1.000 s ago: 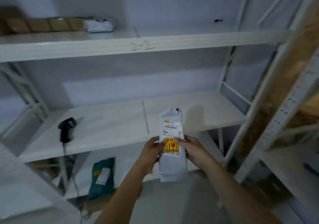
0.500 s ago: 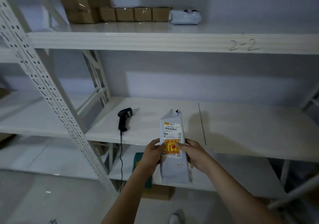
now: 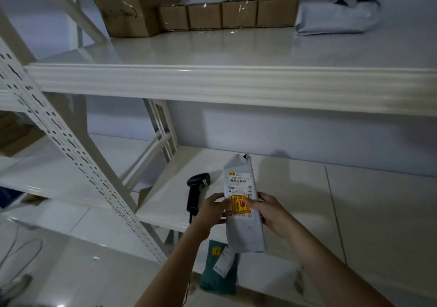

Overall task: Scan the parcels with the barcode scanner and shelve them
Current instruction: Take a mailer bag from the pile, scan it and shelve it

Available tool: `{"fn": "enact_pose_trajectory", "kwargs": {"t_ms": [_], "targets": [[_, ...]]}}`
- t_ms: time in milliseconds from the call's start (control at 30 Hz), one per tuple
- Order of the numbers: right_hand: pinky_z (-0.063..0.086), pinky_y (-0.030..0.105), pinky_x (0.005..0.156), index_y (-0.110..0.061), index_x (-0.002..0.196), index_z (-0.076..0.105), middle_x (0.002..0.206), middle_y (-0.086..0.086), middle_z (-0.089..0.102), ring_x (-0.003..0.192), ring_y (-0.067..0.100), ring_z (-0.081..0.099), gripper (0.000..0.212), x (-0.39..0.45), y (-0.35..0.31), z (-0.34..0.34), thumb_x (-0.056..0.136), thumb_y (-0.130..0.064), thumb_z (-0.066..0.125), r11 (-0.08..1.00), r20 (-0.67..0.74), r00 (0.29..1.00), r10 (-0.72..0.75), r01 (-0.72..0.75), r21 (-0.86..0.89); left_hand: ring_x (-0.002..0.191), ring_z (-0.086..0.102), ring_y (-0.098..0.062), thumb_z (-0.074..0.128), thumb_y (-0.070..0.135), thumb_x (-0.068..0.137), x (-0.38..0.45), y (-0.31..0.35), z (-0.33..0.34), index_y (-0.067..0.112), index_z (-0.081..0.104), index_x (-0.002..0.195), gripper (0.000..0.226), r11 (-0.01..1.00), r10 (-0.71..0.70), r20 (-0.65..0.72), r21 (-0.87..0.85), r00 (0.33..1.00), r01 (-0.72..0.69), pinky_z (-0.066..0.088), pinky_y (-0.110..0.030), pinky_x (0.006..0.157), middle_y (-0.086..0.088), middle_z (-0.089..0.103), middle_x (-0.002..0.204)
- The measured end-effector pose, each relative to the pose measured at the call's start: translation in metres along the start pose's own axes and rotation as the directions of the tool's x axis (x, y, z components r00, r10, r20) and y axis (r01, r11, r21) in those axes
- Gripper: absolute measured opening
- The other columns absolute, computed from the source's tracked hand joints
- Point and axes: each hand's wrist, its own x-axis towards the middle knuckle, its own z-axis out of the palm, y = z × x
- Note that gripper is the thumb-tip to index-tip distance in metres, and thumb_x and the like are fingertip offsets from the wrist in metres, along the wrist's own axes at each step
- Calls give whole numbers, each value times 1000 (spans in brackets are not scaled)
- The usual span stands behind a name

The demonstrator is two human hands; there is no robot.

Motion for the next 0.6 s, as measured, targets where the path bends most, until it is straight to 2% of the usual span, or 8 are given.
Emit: {"fn": "enact_pose_trajectory", "kwargs": {"t_ms": [100,133,200,233,300,400,500,600], "targets": [[54,47,95,-10,122,64,107,8,76,100,26,72,37,27,-6,8,87,-17,74,999,-16,999,30,-30,21,84,66,-27,54,18,97,34,-3,-26,10,59,122,27,993,-32,-95,113,995,42,53,-33,73,-10,69,101],[55,46,94,-9,121,64,107,9,76,100,26,73,36,35,-7,10,87,-16,73,999,-25,999,41,-40,30,85,64,-29,52,16,97,44,-3,-34,6,60,120,27,963,-2,-178,264,984,49,48,-32,73,-12,68,101],[58,40,85,-8,118,65,105,9,76,96,25,73,31,46,-10,14,88,-13,72,998,-45,998,53,-51,41,93,64,-32,49,19,95,62,-5,-51,5,62,110,24,828,124,-378,548,917,114,45,-29,74,-14,68,103],[59,37,79,-8,117,65,103,9,76,94,24,74,29,50,-11,16,89,-12,71,997,-57,997,55,-53,48,96,63,-34,49,22,95,68,-5,-58,6,60,109,24,818,147,-448,557,882,147,47,-31,76,-16,66,106],[59,35,72,-8,115,66,101,9,77,90,23,75,26,57,-12,19,89,-10,70,997,-91,994,57,-51,60,109,55,-40,51,26,93,81,-10,-73,7,49,120,34,852,84,-507,483,858,202,47,-42,89,-20,58,117],[58,43,85,-6,120,65,106,10,75,96,27,73,32,65,-8,20,89,-10,70,996,-153,986,60,-48,79,122,44,-44,56,31,92,105,-18,-89,3,34,132,54,817,-96,-440,478,893,323,40,-47,99,-25,45,130],[57,42,84,-4,122,63,108,11,74,98,29,71,35,69,-4,24,88,-8,71,992,-225,971,85,-61,112,106,58,-36,58,31,92,120,-28,-98,-2,44,123,47,815,-152,-340,488,928,312,51,-44,91,-21,58,118],[56,45,86,-3,123,61,111,15,72,100,32,70,38,71,-1,28,87,-8,72,987,-301,948,107,-64,148,89,60,-30,58,27,92,130,-34,-104,-3,55,113,37,830,-166,-276,478,947,286,53,-39,79,-15,62,101]]}}
